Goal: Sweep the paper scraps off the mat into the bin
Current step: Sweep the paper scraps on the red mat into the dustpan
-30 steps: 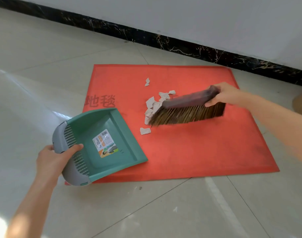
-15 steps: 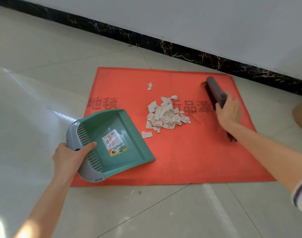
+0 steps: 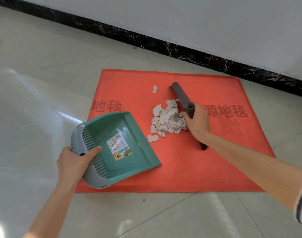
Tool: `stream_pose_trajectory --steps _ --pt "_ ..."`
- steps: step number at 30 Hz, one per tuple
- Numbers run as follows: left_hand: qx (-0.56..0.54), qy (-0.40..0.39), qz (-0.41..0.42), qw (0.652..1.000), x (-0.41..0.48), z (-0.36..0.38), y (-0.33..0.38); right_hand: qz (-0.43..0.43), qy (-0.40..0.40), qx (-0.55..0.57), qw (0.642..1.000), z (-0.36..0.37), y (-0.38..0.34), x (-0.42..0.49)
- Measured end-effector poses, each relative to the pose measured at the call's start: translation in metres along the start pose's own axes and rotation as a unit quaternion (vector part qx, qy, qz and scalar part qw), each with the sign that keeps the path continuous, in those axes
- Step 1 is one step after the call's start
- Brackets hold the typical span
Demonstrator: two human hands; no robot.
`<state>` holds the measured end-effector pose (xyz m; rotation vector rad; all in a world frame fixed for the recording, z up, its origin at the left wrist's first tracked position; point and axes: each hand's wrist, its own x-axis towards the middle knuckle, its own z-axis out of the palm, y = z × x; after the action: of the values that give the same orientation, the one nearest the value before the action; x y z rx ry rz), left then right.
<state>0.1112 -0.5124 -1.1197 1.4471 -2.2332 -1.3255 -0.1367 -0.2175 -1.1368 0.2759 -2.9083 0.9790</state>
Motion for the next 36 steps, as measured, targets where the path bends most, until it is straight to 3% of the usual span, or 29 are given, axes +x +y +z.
stream_pose_trajectory --steps 5,8,10,17,22,28,31,36 --pt "-0.008 0.014 -0.019 1.000 0.008 -0.013 -0.004 -0.010 0.066 0.039 0.997 -0.035 -0.007 0.005" --pt "-0.013 0.025 -0.024 0.999 0.014 -0.021 -0.006 -0.042 0.153 -0.011 0.987 -0.062 -0.003 0.037" --pt "-0.012 0.031 -0.027 0.999 0.017 -0.023 -0.006 -0.048 0.161 -0.037 0.985 -0.068 -0.003 0.071" --pt "-0.009 0.029 -0.035 0.999 0.020 -0.024 -0.013 -0.038 0.029 -0.115 0.992 0.008 -0.037 0.149" --pt "-0.013 0.020 -0.053 0.998 0.019 -0.022 -0.011 -0.027 -0.027 -0.048 0.998 0.051 -0.065 0.148" --pt "-0.024 0.031 -0.049 0.998 0.018 -0.020 -0.012 -0.003 -0.170 -0.034 0.985 0.011 -0.049 0.183" --pt "-0.027 0.035 -0.050 0.998 0.015 -0.019 -0.012 -0.037 -0.267 -0.063 0.961 -0.021 -0.037 0.181" --pt "-0.012 0.044 -0.041 0.998 0.012 -0.019 -0.013 -0.066 -0.309 -0.064 0.946 -0.060 -0.025 0.152"
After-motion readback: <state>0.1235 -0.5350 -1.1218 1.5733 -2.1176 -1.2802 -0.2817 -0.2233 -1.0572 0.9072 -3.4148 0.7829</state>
